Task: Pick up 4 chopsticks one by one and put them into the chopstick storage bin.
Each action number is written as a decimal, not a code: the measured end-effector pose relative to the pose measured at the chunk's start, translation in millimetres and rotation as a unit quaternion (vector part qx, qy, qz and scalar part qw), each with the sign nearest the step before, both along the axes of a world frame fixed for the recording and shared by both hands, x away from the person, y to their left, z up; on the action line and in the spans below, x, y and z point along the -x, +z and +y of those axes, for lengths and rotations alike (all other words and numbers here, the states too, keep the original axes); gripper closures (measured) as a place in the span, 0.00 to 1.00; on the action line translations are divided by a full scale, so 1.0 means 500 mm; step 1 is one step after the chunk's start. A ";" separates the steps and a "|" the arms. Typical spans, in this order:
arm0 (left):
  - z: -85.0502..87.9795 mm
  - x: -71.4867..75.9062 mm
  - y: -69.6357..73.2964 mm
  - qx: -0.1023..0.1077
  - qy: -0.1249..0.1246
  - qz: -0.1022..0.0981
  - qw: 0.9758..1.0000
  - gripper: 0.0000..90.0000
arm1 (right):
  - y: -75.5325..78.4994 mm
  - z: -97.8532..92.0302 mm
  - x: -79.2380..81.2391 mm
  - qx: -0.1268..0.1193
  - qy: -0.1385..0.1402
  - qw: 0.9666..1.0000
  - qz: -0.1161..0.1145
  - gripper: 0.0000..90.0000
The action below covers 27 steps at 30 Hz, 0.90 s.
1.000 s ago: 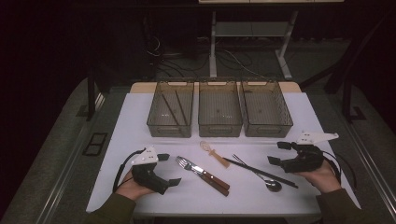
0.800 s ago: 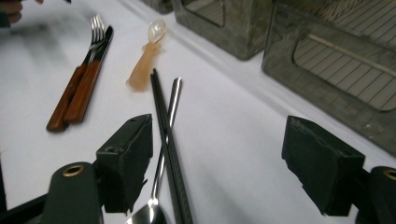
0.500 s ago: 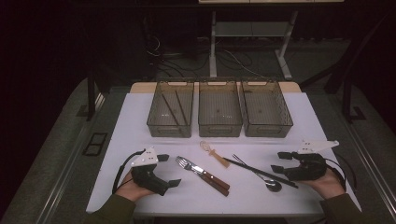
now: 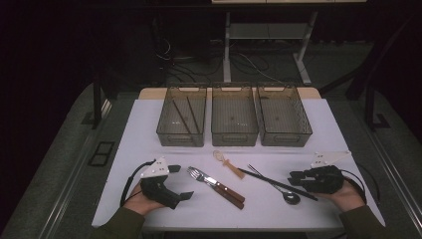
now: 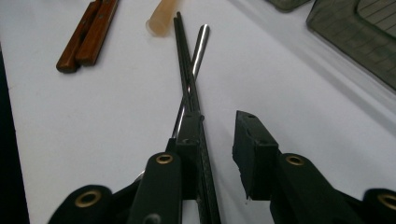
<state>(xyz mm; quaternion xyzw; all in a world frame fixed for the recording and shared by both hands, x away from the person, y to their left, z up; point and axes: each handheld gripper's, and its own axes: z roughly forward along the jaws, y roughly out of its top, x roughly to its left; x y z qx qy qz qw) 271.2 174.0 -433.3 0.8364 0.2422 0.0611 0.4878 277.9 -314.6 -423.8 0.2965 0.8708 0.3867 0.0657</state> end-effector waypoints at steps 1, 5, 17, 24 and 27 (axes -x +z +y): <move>0.000 0.000 0.000 0.000 0.000 0.000 1.000 0.00 | -0.001 0.001 0.000 0.002 0.002 1.000 0.002 0.82; -0.001 0.000 0.000 0.000 -0.002 -0.001 1.000 0.00 | -0.007 0.006 0.000 0.017 0.011 1.000 0.007 0.85; -0.002 -0.001 -0.002 0.004 -0.001 0.002 1.000 0.00 | -0.028 0.012 -0.008 0.040 0.022 0.999 0.024 0.89; -0.002 -0.001 -0.002 0.005 -0.001 0.001 1.000 0.00 | -0.031 0.013 -0.010 0.043 0.024 0.998 0.027 0.90; -0.002 -0.001 -0.002 0.005 -0.001 0.002 1.000 0.00 | -0.032 0.013 -0.011 0.045 0.025 0.998 0.026 0.90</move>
